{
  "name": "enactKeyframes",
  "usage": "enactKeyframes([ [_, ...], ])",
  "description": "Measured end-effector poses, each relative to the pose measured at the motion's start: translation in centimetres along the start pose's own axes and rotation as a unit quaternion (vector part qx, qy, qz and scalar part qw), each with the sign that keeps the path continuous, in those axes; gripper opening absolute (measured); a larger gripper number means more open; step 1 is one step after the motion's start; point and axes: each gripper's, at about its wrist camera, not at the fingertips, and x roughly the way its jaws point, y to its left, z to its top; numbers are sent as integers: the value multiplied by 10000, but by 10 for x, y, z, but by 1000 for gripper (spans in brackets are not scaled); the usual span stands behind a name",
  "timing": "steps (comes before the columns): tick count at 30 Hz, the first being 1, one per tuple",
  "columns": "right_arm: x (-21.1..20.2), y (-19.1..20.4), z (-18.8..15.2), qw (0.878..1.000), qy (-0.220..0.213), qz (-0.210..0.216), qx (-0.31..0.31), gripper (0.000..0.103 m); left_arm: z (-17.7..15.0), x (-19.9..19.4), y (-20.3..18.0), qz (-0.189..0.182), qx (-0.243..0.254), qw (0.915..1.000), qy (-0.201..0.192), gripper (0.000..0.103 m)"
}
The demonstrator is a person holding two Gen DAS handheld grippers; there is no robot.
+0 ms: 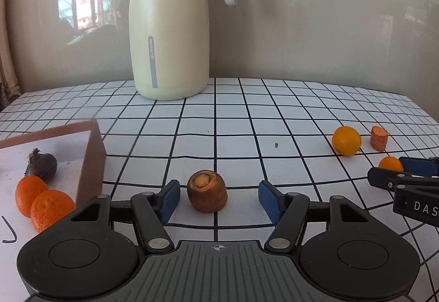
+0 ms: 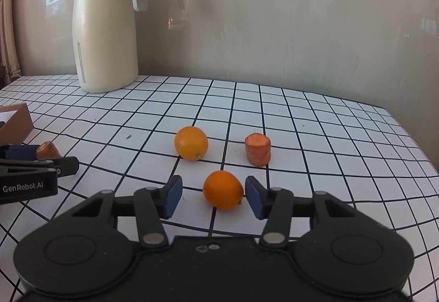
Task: Organize fruits
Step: 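Grasp the brown round fruit with the left gripper while the right gripper grasps an orange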
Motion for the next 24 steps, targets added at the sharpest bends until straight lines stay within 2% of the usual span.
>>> enactKeyframes([
  [3,2,-2,-1,10000,85,9,46,24,2,3,-5,-7,100,9999,51,61],
  [5,1,-3,0,9999,92,41,103,24,3,4,-8,-146,191,9997,23,49],
  [7,0,-4,1,9999,75,55,129,24,4,3,-13,-226,323,9992,-11,31],
  [10,-5,-4,3,9999,-2,25,151,24,4,1,-20,-248,477,9985,-66,30],
  [17,-16,-3,6,9998,-130,-43,153,24,2,-15,-20,-368,456,9977,-352,30],
  [24,-36,6,14,9992,-377,-47,98,24,6,-52,-22,-471,528,9951,-691,30],
])
